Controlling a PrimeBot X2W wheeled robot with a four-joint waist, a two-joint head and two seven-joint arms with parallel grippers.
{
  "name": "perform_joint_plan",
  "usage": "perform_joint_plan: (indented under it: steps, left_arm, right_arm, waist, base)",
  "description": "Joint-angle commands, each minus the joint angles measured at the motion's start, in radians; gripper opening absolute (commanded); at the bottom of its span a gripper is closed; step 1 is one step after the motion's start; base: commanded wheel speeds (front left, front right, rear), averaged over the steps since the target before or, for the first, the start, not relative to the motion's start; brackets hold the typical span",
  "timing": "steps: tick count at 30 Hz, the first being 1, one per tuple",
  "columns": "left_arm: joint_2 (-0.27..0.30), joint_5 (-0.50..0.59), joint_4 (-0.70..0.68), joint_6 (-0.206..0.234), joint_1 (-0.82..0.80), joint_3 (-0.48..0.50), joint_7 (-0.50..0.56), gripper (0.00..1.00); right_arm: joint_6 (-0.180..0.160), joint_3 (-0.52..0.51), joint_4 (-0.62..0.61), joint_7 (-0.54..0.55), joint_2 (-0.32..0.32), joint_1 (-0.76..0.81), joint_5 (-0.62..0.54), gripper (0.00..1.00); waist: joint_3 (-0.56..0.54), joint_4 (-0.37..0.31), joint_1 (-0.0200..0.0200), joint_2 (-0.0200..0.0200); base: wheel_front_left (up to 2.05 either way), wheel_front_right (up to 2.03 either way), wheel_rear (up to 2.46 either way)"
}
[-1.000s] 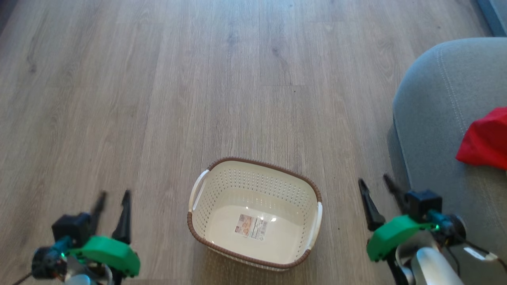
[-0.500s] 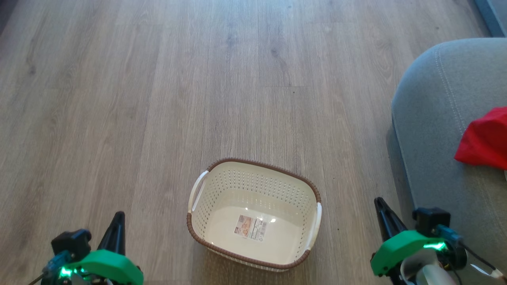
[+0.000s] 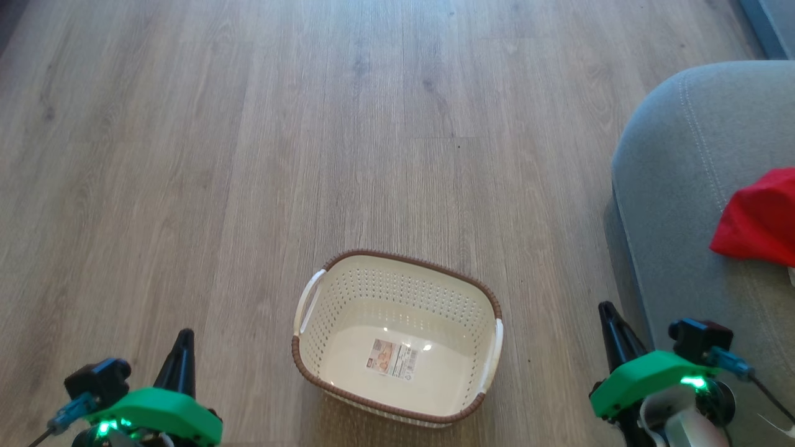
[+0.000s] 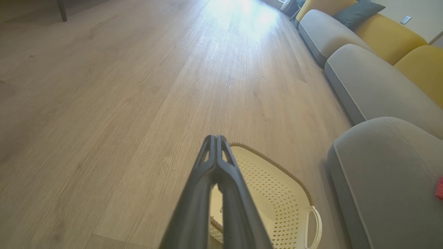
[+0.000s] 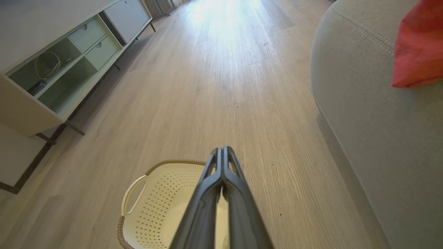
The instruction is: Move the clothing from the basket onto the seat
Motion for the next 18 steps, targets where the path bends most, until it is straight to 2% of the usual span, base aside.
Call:
perform_joint_plan:
  steps: [1,18]
  left_arm:
    - [0.003,-0.030,-0.039,0.000,-0.044,0.014,0.004,0.00]
    - [-0.002,-0.211,-0.059,-0.001,-0.052,0.022,0.050,0.00]
  right_arm:
    - [0.000,-0.004,-0.040,0.008,0.000,-0.032,0.033,0.00]
    - [0.000,-0.025,-0.078,0.055,0.000,-0.029,0.224,0.00]
  waist:
    - [0.000,0.000,0.0000,0.0000]
    - [-0.006,-0.005,-0.0001,0.0000]
  base:
    - [0.00,0.00,0.00]
    - [0.00,0.00,0.00]
